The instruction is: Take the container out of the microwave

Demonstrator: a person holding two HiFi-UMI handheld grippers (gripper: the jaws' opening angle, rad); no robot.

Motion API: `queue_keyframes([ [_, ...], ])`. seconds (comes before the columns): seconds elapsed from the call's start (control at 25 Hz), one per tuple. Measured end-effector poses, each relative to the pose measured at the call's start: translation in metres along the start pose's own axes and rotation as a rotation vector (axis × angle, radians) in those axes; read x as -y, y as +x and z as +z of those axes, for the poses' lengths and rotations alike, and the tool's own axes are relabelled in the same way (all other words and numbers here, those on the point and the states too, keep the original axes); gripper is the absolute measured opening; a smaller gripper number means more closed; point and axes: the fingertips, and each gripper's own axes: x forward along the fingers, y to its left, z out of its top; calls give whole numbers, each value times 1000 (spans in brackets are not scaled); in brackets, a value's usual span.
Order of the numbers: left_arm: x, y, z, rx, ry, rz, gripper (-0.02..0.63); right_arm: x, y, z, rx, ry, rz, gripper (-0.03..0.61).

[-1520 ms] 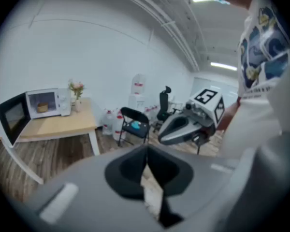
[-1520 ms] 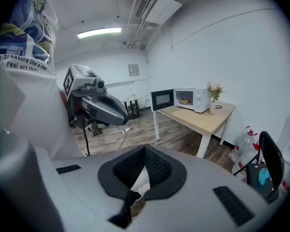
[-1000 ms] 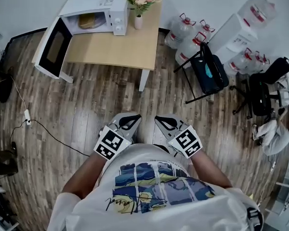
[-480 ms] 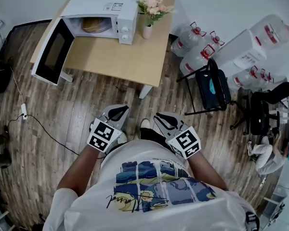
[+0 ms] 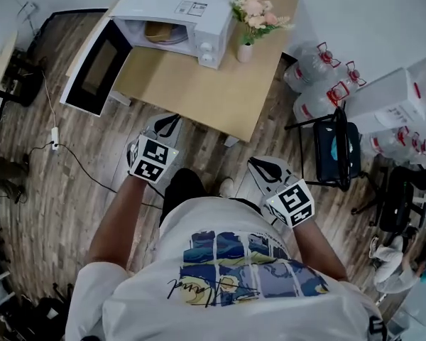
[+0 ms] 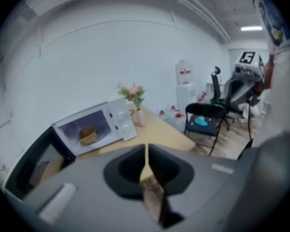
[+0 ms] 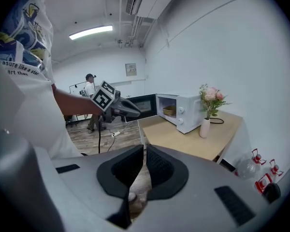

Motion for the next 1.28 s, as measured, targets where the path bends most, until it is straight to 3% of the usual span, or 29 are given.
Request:
queue_keyframes([
  [0.4,-163,81,-19,-124,91,120,43,49,51,34,-16,76,-93,20],
  [0.64,-238,135,-24,-161,163,97,52,67,92,63,-8,146,-171,20],
  [0.96,-300,193,-33,-213,292,64,89,75,125,73,-20,229,-280,20],
  [1.28,-316,233,-47,-268,463,-10,95,77,133,69,-43,301,-375,20],
])
